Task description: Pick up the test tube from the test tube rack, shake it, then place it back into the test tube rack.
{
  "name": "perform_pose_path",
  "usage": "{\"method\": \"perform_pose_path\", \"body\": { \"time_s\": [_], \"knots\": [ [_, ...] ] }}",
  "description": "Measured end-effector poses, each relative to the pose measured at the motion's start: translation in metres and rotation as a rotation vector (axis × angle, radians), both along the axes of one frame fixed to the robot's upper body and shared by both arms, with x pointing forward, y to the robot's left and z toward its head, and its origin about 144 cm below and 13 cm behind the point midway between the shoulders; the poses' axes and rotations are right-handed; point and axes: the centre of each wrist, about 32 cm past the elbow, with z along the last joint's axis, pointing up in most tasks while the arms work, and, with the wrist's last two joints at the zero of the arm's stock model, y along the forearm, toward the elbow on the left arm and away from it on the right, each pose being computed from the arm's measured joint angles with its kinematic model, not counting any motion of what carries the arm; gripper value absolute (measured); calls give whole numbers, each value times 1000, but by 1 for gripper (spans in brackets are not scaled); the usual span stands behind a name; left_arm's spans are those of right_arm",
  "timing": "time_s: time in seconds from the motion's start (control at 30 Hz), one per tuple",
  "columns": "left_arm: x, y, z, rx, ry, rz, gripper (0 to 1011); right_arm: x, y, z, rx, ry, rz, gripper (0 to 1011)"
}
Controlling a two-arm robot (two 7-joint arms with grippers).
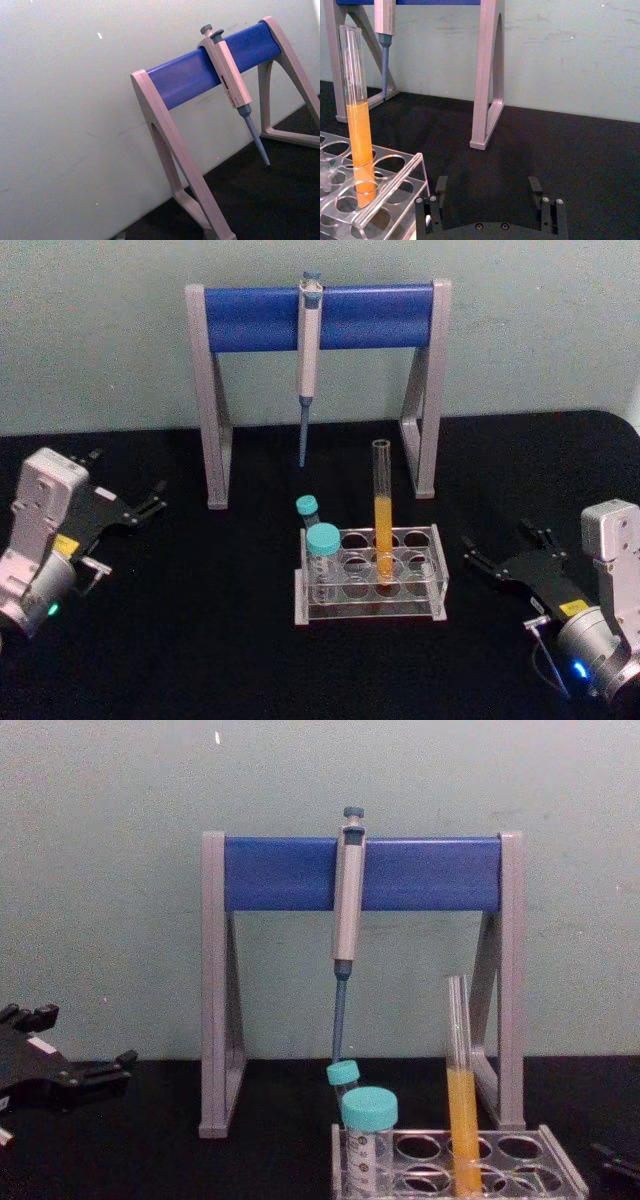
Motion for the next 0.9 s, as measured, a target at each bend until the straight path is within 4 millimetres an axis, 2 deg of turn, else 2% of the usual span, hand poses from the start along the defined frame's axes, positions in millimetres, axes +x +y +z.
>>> {"method": "perform_pose_path", "body": {
  "time_s": [0.9],
  "knots": [
    [0,0,0,0,0,0,1001,0,0,0,1,-2,0,1000]
  ]
}}
